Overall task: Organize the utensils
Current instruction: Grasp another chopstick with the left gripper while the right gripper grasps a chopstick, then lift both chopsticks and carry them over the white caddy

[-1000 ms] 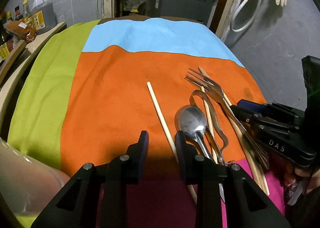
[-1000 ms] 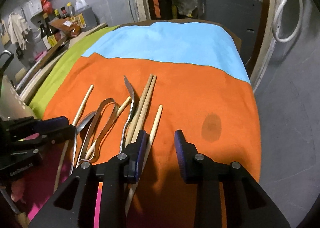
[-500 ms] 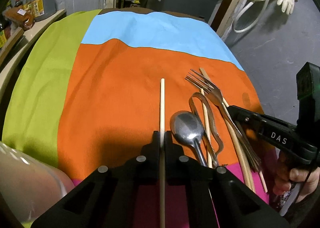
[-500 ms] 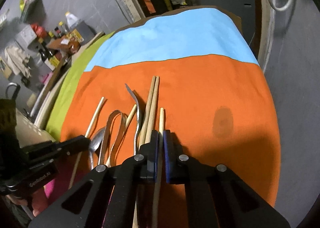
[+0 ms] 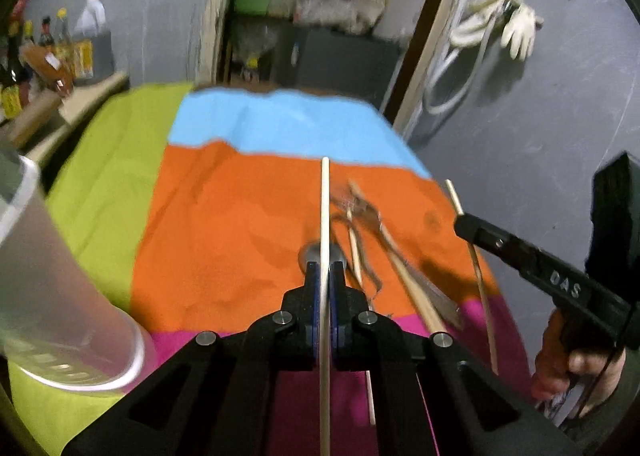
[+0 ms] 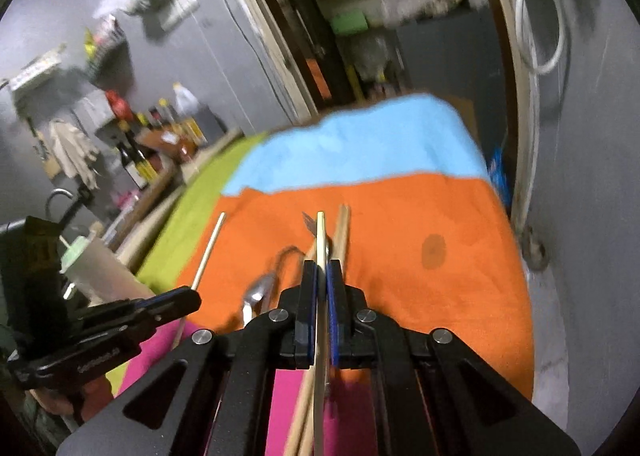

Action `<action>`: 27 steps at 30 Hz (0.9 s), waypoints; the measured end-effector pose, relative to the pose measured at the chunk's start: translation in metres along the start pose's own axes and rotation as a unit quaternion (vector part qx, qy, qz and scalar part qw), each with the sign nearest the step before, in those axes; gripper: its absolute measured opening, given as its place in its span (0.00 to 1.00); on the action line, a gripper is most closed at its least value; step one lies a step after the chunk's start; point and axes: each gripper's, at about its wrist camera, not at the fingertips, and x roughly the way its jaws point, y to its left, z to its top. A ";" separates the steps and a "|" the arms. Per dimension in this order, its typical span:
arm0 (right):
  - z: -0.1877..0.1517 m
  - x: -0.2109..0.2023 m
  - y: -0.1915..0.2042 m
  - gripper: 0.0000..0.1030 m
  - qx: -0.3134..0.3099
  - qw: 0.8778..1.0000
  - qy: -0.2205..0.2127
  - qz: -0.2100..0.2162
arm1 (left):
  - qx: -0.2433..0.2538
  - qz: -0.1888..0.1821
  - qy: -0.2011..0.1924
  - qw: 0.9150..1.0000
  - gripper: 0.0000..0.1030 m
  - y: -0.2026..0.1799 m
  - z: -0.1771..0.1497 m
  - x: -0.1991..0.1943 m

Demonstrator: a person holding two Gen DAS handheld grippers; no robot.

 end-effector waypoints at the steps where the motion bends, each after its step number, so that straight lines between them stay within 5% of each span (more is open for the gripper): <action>1: -0.002 -0.008 0.006 0.03 -0.012 1.000 -0.023 -0.003 | 0.001 0.006 -0.017 1.000 0.02 -0.001 0.001 -0.005; 11: -0.002 -0.052 0.062 0.03 -0.063 0.981 -0.182 0.018 | 0.002 0.022 -0.186 0.982 0.02 -0.001 0.009 -0.069; 27: 0.034 -0.053 0.157 0.03 -0.099 0.941 -0.304 0.109 | 0.000 0.043 -0.319 0.947 0.02 0.071 0.044 -0.164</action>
